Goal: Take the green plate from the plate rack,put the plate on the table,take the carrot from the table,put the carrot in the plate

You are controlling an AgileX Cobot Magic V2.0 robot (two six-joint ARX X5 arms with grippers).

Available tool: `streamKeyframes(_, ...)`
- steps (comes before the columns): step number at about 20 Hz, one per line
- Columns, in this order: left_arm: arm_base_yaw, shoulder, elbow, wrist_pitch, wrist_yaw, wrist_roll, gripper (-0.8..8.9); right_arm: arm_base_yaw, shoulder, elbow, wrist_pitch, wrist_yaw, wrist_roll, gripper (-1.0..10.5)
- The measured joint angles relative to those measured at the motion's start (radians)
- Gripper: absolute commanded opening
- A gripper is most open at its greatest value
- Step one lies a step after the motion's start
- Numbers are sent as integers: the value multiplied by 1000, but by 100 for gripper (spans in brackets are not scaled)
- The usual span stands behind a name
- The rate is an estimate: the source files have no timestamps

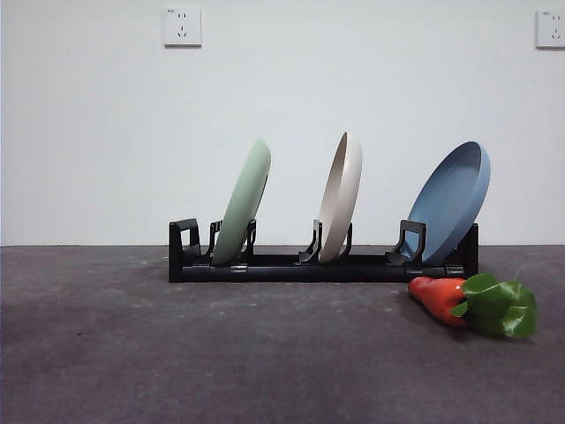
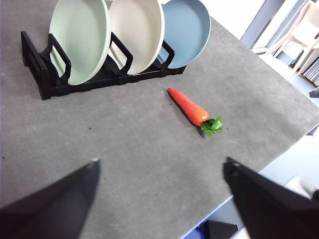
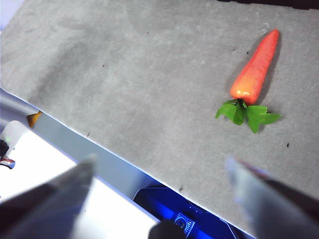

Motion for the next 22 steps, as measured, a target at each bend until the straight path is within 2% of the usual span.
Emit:
streamKeyframes(5, -13, 129, 11, 130, 11, -8, 574, 0, 0, 0, 0, -1, -3, 692)
streamKeyframes(9, -90, 309, 124, 263, 0, -11, 574, 0, 1, 0, 0, -1, -3, 692)
streamKeyframes(15, -243, 685, 396, 402, -136, -11, 573, 0, 1, 0, 0, -1, -3, 692)
streamKeyframes(22, -337, 1111, 655, 513, -282, -11, 566, 0, 1, 0, -8, -1, -2, 692)
